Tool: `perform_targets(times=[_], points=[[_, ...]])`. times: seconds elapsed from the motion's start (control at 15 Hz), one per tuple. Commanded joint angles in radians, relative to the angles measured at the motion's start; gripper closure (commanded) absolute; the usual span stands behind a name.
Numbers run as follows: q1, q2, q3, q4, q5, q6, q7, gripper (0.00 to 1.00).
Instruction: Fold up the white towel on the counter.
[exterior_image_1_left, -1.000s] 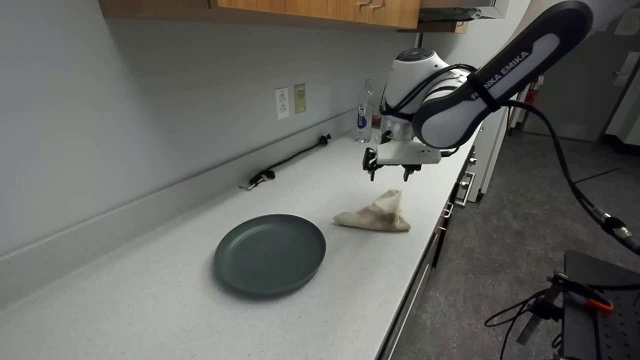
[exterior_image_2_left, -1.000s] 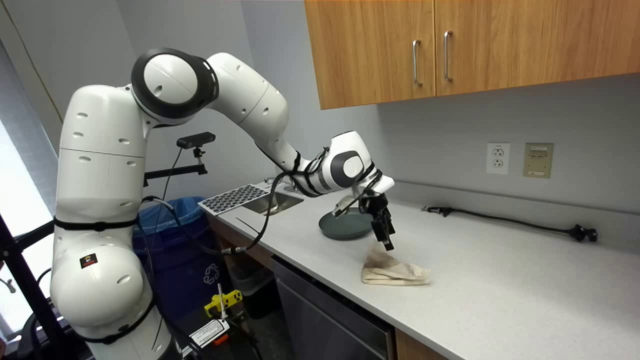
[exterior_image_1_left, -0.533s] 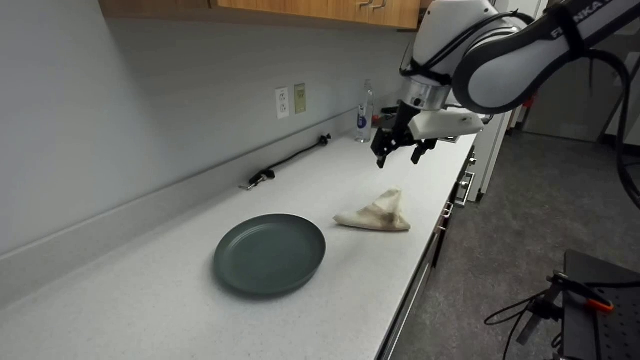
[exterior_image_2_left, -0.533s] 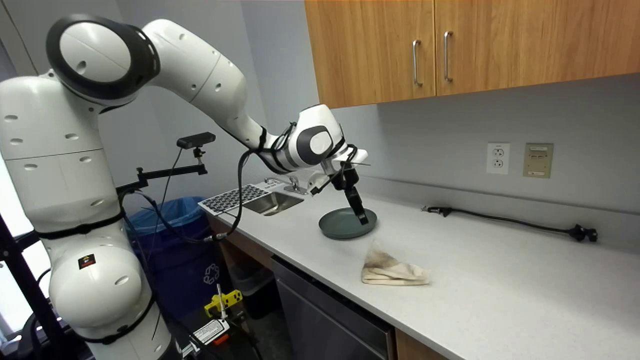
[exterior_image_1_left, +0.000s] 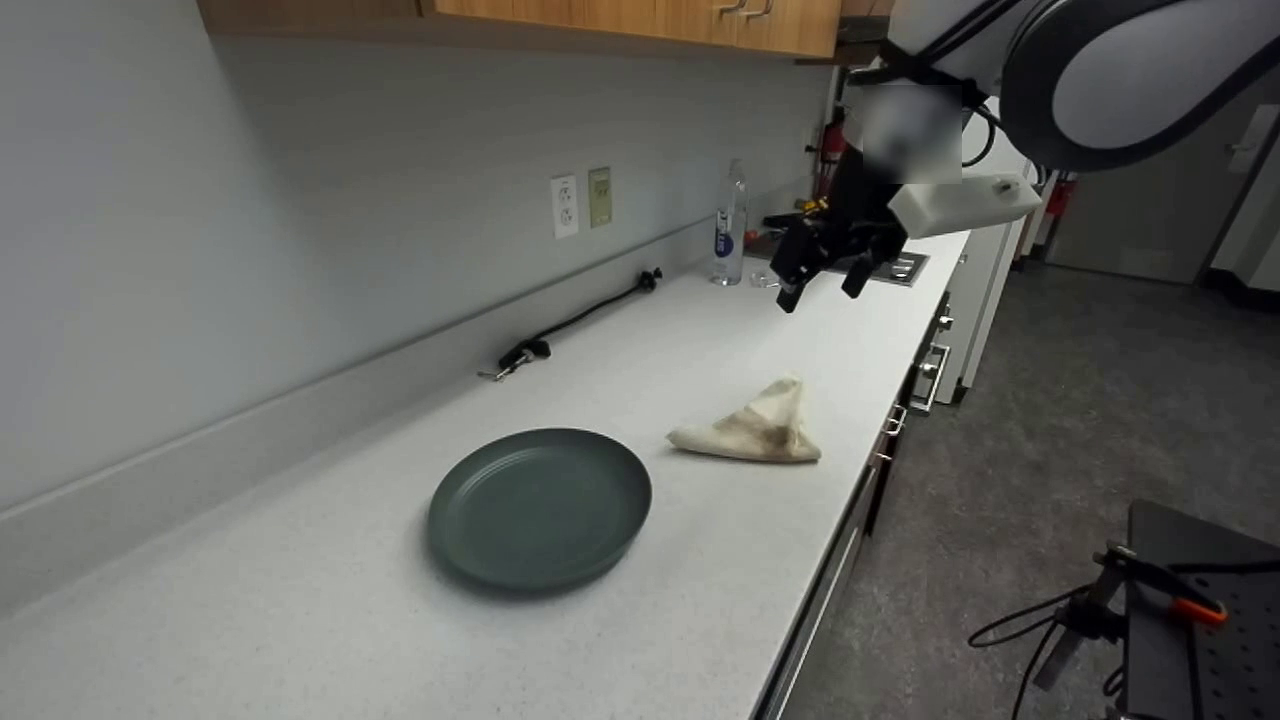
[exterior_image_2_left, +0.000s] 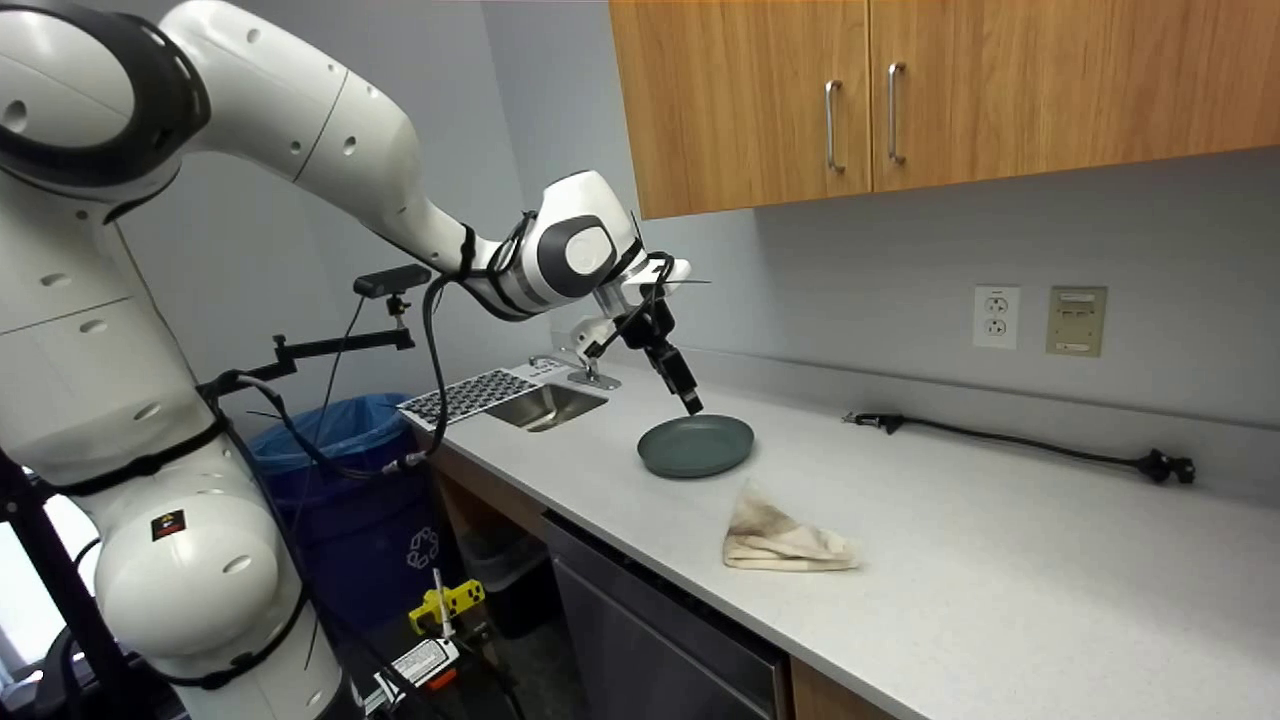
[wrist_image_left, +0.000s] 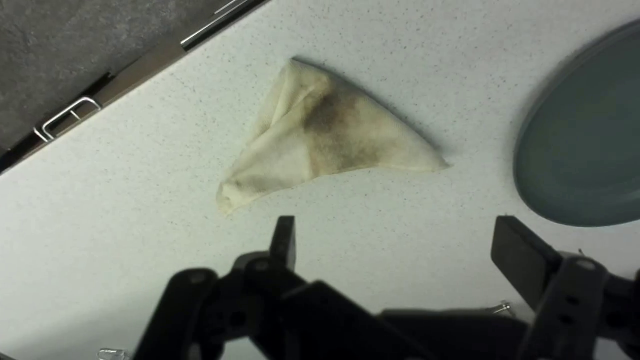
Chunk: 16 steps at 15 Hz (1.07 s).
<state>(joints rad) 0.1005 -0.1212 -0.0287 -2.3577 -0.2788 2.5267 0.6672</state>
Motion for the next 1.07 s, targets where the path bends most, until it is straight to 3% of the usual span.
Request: perform_targets(times=[0.0,0.13,0.2,0.27,1.0], points=[[-0.036,-0.102,0.05,-0.079,0.046,-0.003,-0.047,0.0],[-0.043,-0.135,0.06,-0.116,0.081,0.003,-0.052,0.0],[-0.056,-0.067,0.077,-0.056,0.055,0.0,-0.023,0.0],[-0.058,-0.081,0.081,-0.071,0.065,0.0,-0.024,0.0],[-0.064,-0.104,0.084,-0.097,0.071,0.0,-0.027,0.0]])
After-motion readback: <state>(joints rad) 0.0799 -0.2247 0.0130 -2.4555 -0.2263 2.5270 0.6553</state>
